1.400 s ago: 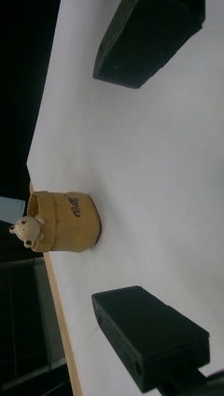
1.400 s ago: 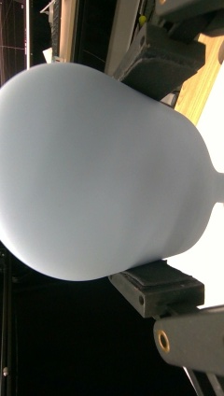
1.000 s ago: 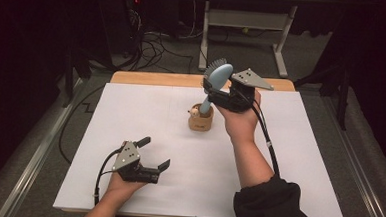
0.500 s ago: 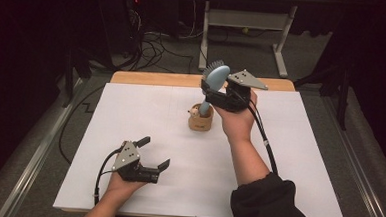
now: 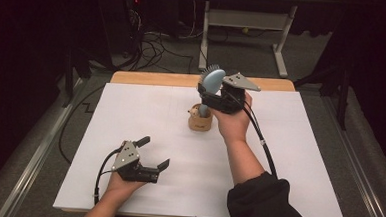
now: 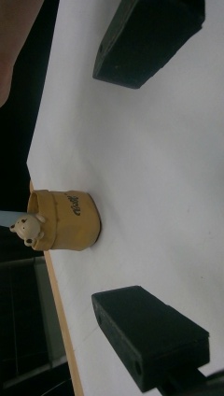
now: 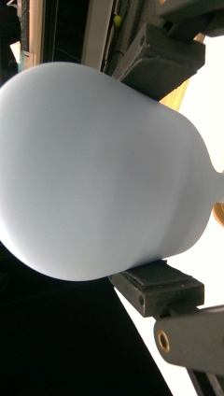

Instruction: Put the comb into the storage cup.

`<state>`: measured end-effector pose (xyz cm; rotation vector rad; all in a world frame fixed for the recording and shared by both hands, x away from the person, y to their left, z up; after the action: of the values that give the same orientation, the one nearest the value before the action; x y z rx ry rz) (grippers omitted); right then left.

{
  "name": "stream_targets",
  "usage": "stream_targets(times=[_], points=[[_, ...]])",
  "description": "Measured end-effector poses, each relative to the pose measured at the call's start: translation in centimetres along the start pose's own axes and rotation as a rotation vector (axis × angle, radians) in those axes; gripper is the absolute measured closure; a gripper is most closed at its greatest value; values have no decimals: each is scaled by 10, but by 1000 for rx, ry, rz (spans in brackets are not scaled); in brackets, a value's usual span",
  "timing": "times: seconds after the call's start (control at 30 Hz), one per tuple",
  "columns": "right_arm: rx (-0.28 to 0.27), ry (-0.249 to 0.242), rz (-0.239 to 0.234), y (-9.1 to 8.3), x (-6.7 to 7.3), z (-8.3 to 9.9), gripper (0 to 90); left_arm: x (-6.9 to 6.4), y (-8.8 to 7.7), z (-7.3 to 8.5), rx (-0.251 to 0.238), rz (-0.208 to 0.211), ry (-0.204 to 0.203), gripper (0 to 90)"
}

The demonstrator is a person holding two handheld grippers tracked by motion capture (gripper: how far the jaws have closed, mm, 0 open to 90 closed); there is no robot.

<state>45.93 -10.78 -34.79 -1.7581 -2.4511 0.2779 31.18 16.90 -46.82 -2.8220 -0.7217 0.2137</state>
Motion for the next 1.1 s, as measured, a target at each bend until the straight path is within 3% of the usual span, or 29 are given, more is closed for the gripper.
stream_targets(times=[0.5,1.1], points=[[47,6,-6,11,4,21,207,0,0,0,5,4,0,1],[55,28,3,12,1,22,201,-1,1,1,8,6,7,2]])
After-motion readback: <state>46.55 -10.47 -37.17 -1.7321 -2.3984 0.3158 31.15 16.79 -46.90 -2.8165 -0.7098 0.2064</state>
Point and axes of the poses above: each handheld gripper's, and its own axes: y roughly forward along the jaws, z roughly out of its underside, x roughly to its left, the point moved 1 cm from there along y, roughly forward along the jaws, and after that the axes turned 14 degrees about z, right-handed, at the moved point
